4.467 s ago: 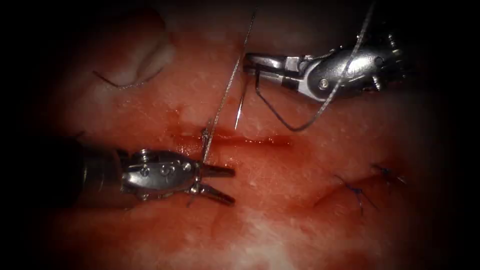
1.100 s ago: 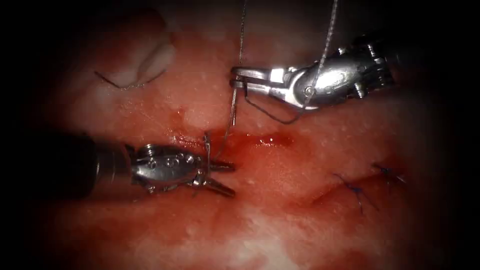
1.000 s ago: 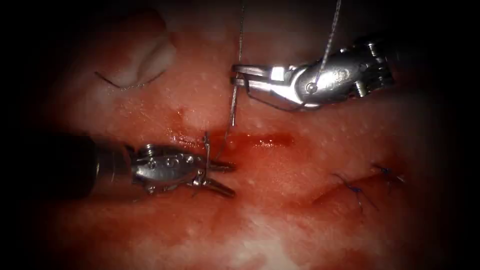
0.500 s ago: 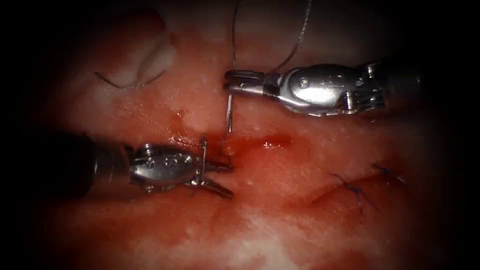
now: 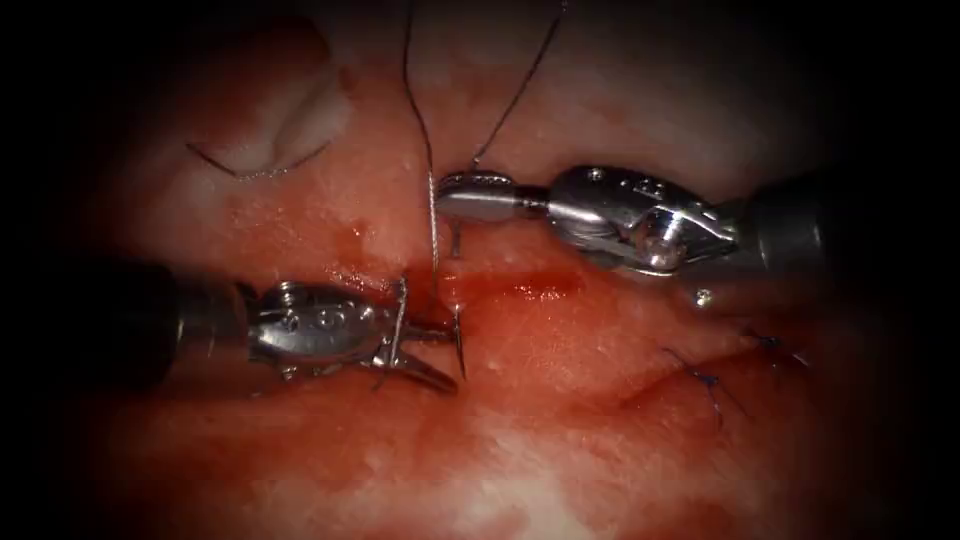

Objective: Wound Closure
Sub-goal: Throw the needle through the top portion of the cut, then pull the needle through the tissue using the left grasper.

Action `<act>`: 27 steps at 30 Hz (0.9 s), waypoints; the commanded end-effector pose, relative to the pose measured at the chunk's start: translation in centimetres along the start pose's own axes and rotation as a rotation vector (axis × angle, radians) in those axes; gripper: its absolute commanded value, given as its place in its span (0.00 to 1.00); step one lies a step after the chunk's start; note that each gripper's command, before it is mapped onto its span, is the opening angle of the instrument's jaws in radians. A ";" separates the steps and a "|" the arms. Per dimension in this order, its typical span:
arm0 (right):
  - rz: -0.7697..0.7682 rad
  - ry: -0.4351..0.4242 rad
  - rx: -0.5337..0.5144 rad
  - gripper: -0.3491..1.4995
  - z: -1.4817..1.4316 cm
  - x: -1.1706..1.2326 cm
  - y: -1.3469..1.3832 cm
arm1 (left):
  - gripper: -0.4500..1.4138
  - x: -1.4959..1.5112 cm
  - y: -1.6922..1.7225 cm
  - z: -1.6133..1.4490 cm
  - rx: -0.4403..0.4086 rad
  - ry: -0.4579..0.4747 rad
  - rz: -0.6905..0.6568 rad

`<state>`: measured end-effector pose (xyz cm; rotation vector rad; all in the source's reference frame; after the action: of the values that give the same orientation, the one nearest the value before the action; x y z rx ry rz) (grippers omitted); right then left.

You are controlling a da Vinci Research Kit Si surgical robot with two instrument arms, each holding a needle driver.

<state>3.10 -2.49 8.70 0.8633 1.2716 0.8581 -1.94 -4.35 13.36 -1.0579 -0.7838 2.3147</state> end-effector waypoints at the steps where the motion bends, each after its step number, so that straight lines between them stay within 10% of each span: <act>1: 0.034 -0.010 0.019 0.00 0.06 -0.05 -0.03 | 0.50 -0.01 0.00 0.07 0.001 0.001 -0.002; 16: 0.168 -0.088 0.087 0.00 0.11 -0.38 -0.28 | 0.47 0.23 0.12 -0.11 0.032 0.018 0.038; 18: 0.169 -0.068 0.101 0.18 0.11 -0.35 -0.26 | 0.47 0.31 0.19 -0.19 0.032 0.021 0.118; 19: 0.173 -0.033 0.082 0.65 0.07 -0.26 -0.21 | 0.47 0.36 0.29 -0.26 0.024 0.031 0.200; 27: 0.126 -0.012 0.068 0.86 -0.22 0.01 -0.04 | 0.48 0.46 0.65 -0.52 0.005 0.077 0.363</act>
<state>2.84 -2.46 8.58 1.0070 1.2539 0.9095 -1.87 -4.37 12.31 -1.3837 -0.5741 2.5640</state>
